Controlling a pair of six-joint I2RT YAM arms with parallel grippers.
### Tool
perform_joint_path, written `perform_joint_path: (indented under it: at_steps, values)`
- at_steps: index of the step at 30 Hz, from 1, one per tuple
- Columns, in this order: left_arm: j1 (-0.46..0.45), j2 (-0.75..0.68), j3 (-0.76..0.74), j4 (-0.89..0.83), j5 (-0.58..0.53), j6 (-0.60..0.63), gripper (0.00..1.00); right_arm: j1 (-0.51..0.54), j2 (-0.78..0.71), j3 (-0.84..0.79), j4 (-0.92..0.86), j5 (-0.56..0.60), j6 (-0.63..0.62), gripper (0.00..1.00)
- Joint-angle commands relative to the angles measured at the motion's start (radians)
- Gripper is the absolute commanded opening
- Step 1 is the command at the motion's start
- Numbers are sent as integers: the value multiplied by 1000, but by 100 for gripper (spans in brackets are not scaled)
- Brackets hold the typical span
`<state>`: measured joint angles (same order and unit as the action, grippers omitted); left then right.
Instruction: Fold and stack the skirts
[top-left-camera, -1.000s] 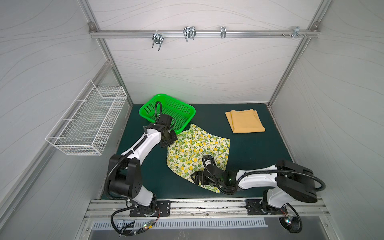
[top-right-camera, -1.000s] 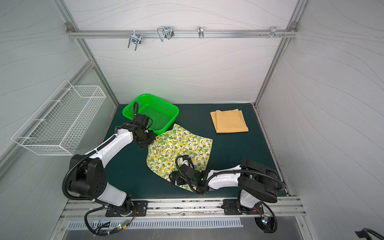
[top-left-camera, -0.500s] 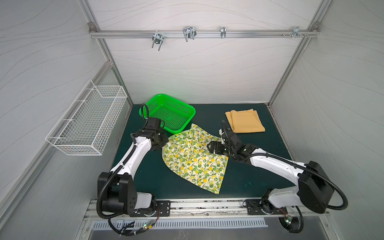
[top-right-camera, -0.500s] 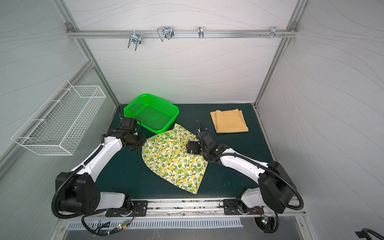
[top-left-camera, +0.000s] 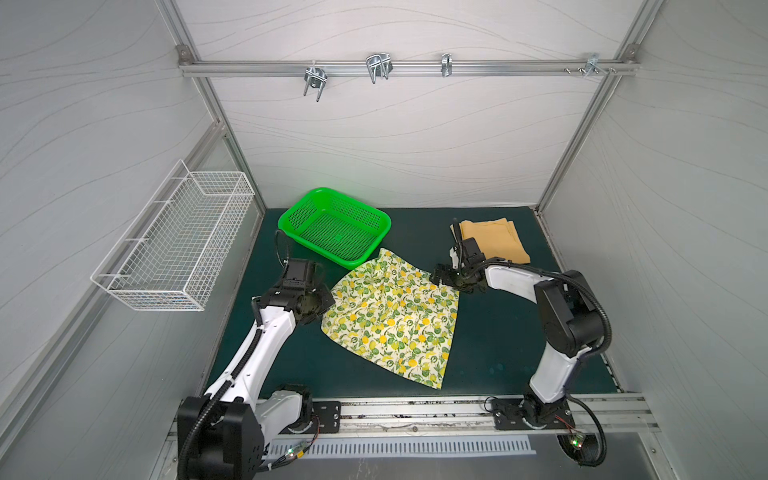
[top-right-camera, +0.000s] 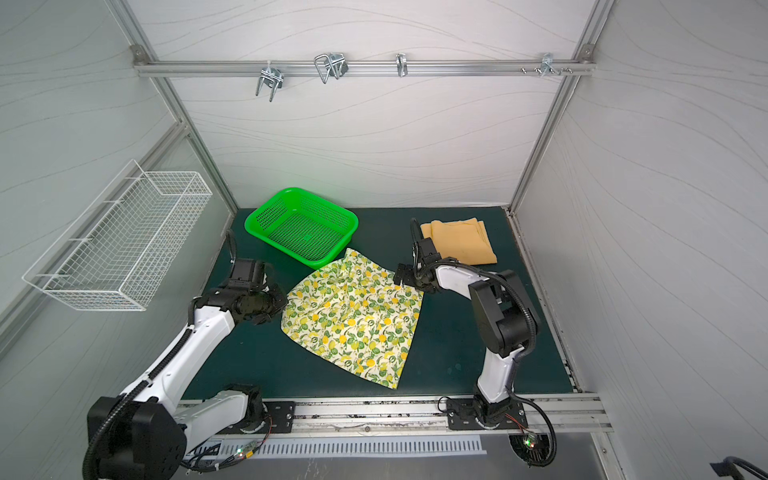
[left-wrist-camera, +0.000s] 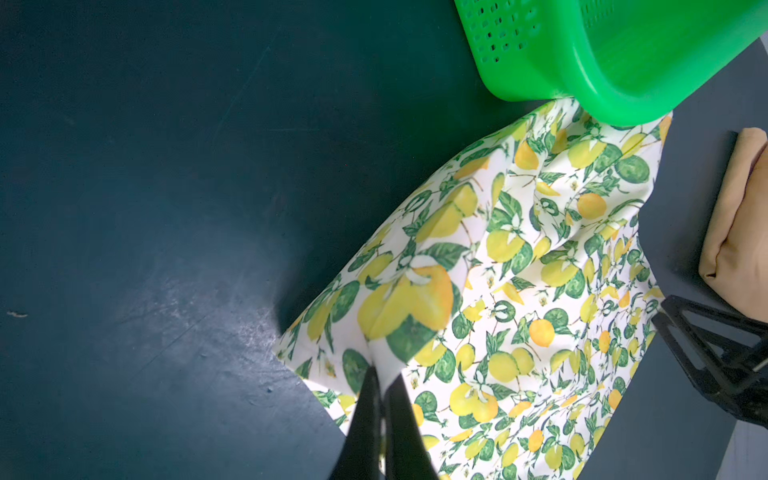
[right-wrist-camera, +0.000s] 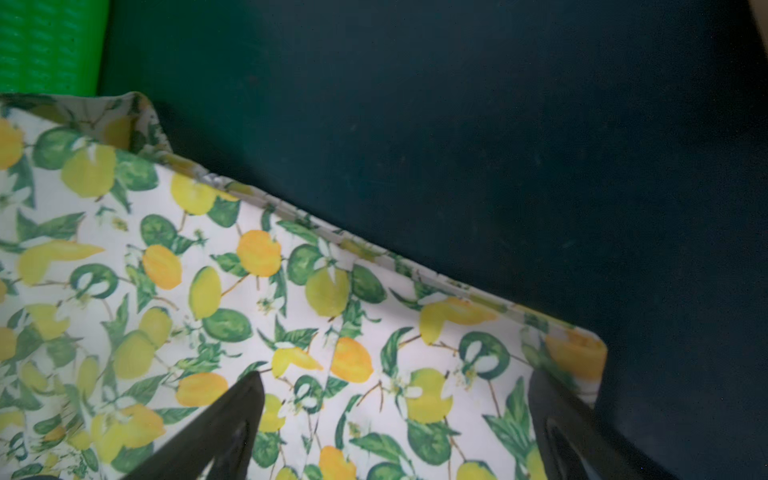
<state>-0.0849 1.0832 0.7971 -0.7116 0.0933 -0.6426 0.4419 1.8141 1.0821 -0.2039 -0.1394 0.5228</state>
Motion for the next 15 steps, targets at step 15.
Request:
perform_joint_path:
  at_steps: [15]
  values:
    - [4,-203,-63,-7,-99,-79,0,-25,-117,-271,102,-130,105,99]
